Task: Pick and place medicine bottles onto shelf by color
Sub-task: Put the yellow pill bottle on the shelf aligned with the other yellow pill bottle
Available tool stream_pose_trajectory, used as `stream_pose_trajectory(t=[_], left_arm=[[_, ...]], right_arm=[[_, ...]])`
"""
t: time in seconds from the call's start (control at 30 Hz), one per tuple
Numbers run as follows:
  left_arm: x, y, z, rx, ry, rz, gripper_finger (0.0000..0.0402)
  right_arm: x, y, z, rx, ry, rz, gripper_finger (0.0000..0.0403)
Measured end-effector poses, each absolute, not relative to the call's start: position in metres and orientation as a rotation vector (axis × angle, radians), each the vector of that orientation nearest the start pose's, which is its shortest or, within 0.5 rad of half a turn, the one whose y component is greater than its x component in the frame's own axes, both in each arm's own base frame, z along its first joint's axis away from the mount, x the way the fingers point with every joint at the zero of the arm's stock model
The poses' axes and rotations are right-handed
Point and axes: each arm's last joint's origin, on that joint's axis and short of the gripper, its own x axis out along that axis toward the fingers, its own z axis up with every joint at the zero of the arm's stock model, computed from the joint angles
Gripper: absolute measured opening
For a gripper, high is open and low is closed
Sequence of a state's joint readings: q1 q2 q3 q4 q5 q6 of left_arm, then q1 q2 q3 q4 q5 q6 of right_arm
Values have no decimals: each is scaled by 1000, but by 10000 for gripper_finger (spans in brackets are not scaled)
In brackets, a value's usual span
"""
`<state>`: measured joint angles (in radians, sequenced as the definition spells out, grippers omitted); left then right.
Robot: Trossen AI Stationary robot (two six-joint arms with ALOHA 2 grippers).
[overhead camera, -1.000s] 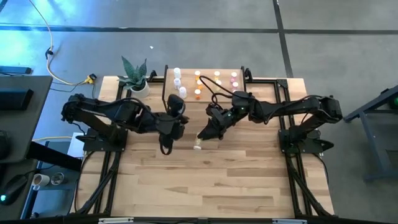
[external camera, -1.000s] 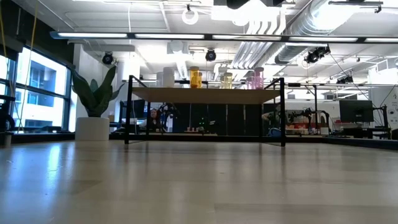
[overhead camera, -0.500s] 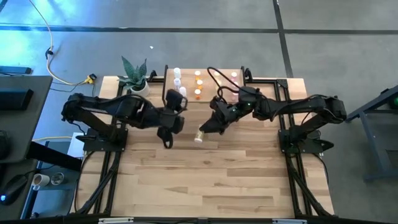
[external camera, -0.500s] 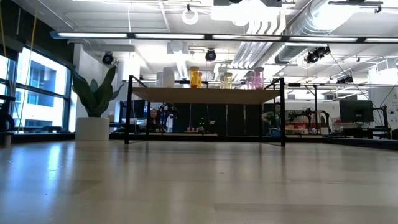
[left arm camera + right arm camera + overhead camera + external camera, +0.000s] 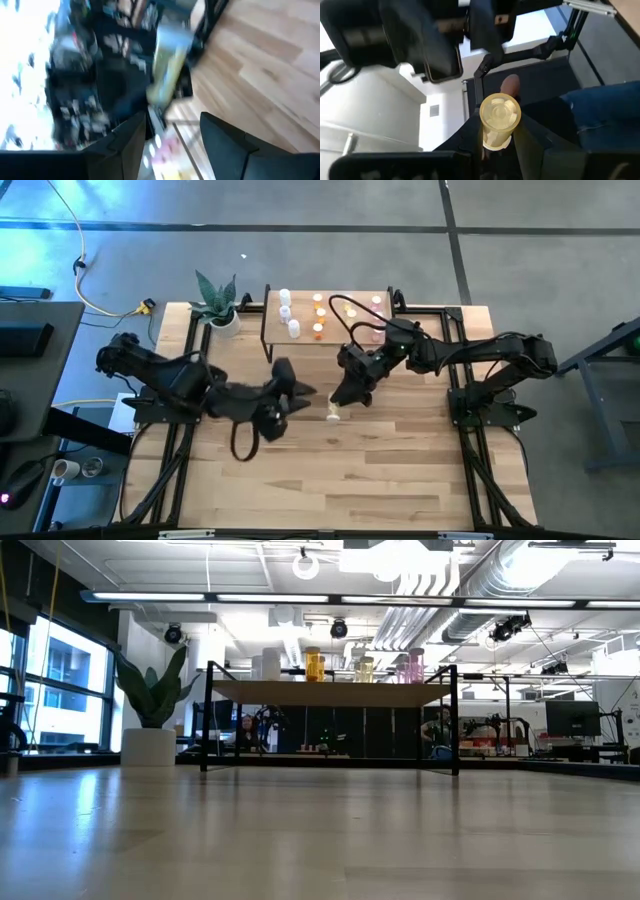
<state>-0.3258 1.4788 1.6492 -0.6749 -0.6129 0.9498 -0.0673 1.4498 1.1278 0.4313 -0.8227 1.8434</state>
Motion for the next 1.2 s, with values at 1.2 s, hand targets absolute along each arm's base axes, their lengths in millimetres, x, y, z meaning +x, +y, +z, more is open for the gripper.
stream_pose_trajectory(t=[1.2], left_arm=[[345,-129,396,1495,495,94,172]], right_arm=[[325,2,346,1724,822,636,75]])
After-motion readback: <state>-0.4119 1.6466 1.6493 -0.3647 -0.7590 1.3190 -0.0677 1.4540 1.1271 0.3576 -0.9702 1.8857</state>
